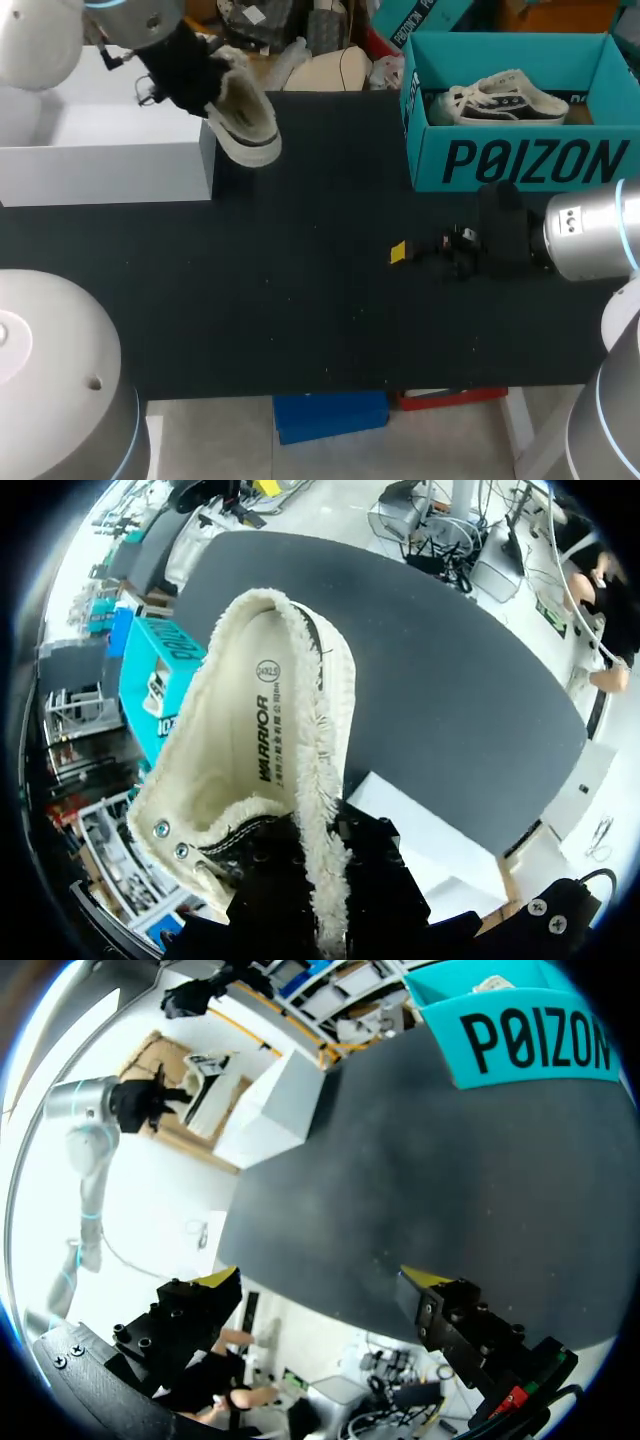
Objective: Take the shoe out of the shoebox, open the shoe tongue, remove and reinsert the insole, then place the shoe into the shoebox
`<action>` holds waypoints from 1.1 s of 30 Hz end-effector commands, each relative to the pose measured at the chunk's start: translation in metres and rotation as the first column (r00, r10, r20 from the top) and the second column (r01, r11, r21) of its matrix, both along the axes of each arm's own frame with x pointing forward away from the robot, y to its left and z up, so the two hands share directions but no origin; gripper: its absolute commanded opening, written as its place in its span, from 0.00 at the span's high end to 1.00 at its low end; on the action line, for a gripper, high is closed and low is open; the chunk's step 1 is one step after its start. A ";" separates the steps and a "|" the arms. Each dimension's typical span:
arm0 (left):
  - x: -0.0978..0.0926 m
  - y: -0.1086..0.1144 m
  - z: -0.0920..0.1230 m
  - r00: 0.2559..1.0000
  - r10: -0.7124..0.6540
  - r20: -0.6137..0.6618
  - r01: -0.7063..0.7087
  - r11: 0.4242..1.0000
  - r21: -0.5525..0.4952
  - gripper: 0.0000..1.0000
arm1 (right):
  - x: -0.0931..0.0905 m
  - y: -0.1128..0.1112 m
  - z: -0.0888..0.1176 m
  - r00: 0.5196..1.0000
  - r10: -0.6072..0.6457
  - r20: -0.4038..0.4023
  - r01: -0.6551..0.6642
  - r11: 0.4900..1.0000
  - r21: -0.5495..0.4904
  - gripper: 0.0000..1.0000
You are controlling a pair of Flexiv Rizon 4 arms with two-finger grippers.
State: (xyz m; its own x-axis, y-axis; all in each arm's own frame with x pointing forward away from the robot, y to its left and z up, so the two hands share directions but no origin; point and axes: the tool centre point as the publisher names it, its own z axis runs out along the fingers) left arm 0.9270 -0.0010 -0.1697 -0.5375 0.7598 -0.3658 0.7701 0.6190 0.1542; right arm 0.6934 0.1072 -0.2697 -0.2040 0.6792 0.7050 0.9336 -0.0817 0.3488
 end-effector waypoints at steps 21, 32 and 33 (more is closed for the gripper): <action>-0.015 0.168 -0.003 0.796 0.602 0.065 -0.550 0.764 -0.338 1.00 | 0.000 0.000 0.001 1.000 0.001 -0.001 -0.001 1.000 0.000 0.00; -0.015 0.168 -0.003 0.796 0.602 0.065 -0.550 0.764 -0.338 1.00 | 0.000 0.000 0.001 1.000 0.001 -0.001 -0.001 1.000 0.000 0.00; -0.011 0.168 -0.006 0.794 0.606 0.054 -0.557 0.760 -0.333 1.00 | 0.000 0.000 0.001 1.000 0.001 -0.001 -0.001 1.000 0.000 0.00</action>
